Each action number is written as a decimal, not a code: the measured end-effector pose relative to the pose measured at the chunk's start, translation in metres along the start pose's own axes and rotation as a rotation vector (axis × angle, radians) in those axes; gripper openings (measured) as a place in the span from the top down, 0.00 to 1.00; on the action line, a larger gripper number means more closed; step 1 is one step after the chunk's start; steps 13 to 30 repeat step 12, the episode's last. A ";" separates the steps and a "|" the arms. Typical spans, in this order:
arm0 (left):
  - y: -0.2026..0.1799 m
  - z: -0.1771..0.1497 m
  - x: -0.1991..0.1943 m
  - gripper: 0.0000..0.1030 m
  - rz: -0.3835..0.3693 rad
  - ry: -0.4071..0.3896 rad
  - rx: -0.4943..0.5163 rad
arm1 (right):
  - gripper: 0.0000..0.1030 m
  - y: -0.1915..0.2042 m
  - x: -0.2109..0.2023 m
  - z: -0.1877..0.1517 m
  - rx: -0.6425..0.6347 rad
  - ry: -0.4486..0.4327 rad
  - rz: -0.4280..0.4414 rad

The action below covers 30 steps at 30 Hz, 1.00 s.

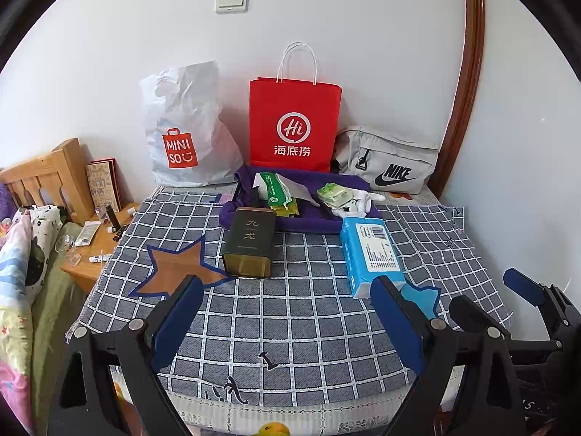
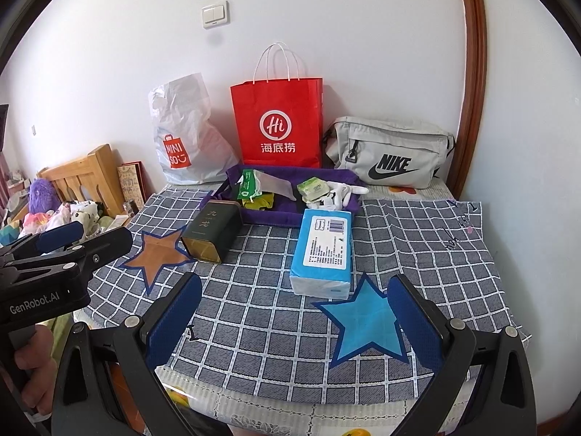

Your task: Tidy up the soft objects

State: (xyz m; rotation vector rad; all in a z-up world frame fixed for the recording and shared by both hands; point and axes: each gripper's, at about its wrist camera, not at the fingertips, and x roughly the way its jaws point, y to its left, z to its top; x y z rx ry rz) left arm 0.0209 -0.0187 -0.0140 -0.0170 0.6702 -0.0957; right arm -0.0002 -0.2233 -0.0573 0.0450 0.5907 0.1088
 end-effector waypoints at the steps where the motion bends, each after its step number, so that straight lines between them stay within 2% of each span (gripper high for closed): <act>1: 0.000 0.000 0.000 0.09 0.001 0.000 0.000 | 0.02 0.000 -0.001 0.000 -0.002 -0.001 0.000; 30: 0.003 0.000 -0.001 0.09 0.004 -0.004 -0.001 | 0.02 -0.001 -0.001 0.000 -0.007 -0.006 0.005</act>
